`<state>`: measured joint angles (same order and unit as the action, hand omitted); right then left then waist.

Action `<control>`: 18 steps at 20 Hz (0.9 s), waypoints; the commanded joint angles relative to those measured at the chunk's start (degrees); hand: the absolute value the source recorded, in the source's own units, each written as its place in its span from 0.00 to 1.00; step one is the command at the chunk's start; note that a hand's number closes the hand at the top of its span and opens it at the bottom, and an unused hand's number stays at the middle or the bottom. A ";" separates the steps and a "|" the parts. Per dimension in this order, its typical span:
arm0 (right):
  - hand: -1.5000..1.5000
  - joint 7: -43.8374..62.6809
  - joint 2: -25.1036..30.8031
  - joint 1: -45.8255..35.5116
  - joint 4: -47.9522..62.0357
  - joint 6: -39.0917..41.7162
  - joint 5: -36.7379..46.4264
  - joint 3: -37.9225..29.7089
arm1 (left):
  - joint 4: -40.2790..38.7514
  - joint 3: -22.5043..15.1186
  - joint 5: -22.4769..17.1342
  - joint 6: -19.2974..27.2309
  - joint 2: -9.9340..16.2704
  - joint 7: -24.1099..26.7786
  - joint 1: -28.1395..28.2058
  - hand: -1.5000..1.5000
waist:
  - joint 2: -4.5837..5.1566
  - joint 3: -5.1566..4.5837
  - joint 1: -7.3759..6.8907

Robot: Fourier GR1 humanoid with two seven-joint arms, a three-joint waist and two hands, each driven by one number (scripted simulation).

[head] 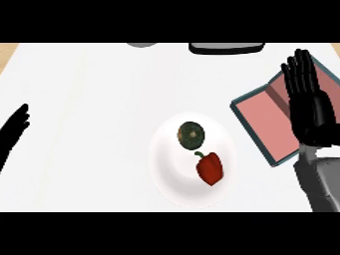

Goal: Pick the bell pepper from the plate and place it in the cardboard box

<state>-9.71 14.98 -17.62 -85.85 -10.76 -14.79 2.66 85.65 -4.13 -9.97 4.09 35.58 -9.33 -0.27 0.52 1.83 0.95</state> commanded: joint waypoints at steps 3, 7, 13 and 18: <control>0.00 8.08 5.85 -6.46 -4.00 5.61 -0.60 1.30 | 2.75 -2.66 2.93 -1.69 -1.79 5.78 -5.99 0.50 | -0.67 -1.91 -0.26; 0.00 12.65 21.77 -9.39 -3.03 15.66 10.54 7.86 | 7.24 -5.43 1.95 -3.30 -4.64 9.57 -9.19 0.50 | -0.78 -2.60 0.37; 0.00 1.18 22.90 -6.07 -0.99 23.75 10.84 6.91 | 3.71 -6.60 4.02 -5.11 -7.09 12.99 -12.83 0.50 | -0.31 -1.81 -0.69; 0.00 -4.43 26.92 -6.50 -4.96 27.50 18.03 10.21 | 2.50 -8.01 5.99 -3.97 -9.95 14.06 -12.40 0.50 | -0.48 -1.84 -0.80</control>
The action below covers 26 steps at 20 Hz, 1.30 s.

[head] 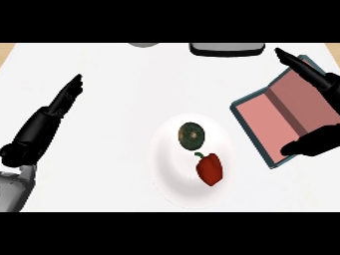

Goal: Pick the bell pepper from the plate and place it in the cardboard box

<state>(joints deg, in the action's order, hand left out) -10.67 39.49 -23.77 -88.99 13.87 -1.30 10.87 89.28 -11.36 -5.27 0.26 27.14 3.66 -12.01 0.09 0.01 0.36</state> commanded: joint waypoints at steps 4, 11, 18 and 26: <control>0.00 4.09 6.16 -4.43 -4.63 8.78 7.90 5.54 | -0.31 0.25 0.98 -1.22 -0.79 0.90 -0.66 0.50 | -0.15 -0.10 -0.59; 0.00 20.61 3.06 -10.07 -13.92 18.13 15.17 18.93 | -2.79 1.70 0.18 -2.54 -1.05 0.12 -2.94 0.50 | -0.23 -0.20 -0.63; 0.00 37.37 -3.83 -13.23 -20.29 26.69 16.60 23.51 | -5.63 1.41 3.31 -2.20 -3.42 3.11 -2.56 0.50 | -0.17 -0.10 -0.24; 0.00 54.32 -16.65 -11.55 -18.71 32.16 17.54 27.12 | -3.22 2.51 4.95 -2.65 -5.13 1.85 -1.63 0.50 | -0.15 -0.05 -0.42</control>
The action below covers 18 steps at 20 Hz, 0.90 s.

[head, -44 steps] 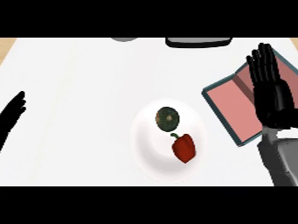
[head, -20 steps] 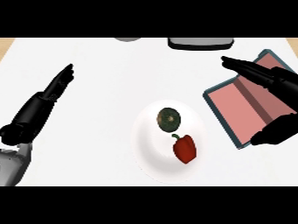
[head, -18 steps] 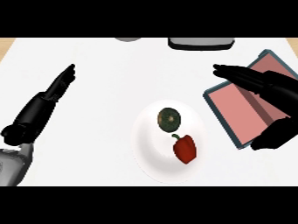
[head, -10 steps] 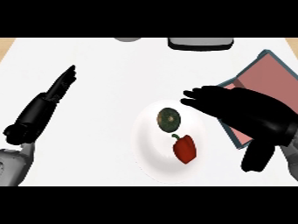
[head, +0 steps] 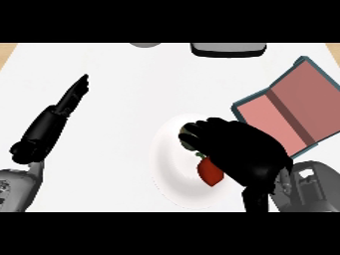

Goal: Pick the bell pepper from the plate and place it in the cardboard box

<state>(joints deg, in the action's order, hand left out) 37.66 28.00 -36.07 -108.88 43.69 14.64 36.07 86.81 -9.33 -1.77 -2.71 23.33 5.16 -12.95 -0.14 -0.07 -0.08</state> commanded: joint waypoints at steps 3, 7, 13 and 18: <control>0.00 8.55 -5.82 5.23 -3.57 4.30 1.65 1.19 | 2.05 3.26 -0.68 -3.06 0.50 -1.83 0.39 0.50 | 0.00 0.05 0.09; 0.00 3.23 -7.36 4.40 3.81 1.62 11.16 4.12 | -3.45 2.83 2.46 -2.30 -2.23 2.43 -1.14 0.50 | 0.23 0.06 -0.01; 0.00 1.84 -10.62 9.14 2.90 -0.83 20.03 6.65 | 2.16 3.22 3.73 -2.50 -4.07 -5.64 -2.68 0.50 | 0.12 0.08 0.04; 0.00 -5.28 -10.03 8.79 7.12 -0.32 25.01 4.50 | -1.16 5.70 4.55 -5.11 -4.17 -0.90 -1.49 0.50 | 0.18 0.07 0.06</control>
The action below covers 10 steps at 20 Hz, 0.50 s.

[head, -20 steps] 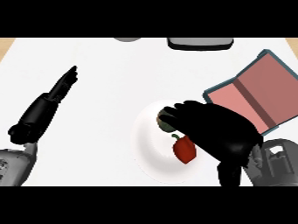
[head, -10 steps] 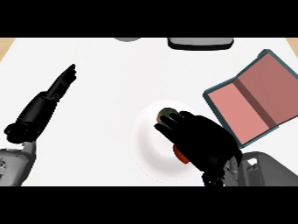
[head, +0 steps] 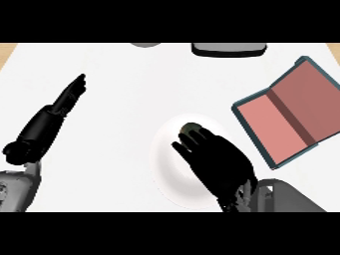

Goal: Pick the bell pepper from the plate and place it in the cardboard box

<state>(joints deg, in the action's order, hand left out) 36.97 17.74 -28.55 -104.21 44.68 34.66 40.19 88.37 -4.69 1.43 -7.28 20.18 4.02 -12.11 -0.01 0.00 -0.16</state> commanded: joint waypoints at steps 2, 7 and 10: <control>0.00 0.09 -2.12 1.16 1.52 3.36 4.55 0.39 | -0.52 3.03 -1.07 -3.86 1.19 0.20 0.22 0.50 | -0.02 0.00 0.05; 0.00 -7.71 -2.30 2.67 7.25 -1.53 11.48 -0.63 | 0.84 1.42 2.47 -2.22 -2.62 -1.53 0.43 0.50 | 0.00 0.01 0.03; 0.00 -10.72 -1.55 1.68 7.68 1.56 10.70 -4.23 | 1.56 3.23 1.04 -4.04 -2.17 -3.32 -1.21 0.50 | -0.01 0.01 0.02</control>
<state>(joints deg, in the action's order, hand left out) 29.31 16.56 -26.76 -98.00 44.48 44.33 38.84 88.51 -3.09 3.68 -8.86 17.59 3.53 -12.35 0.01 0.00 -0.11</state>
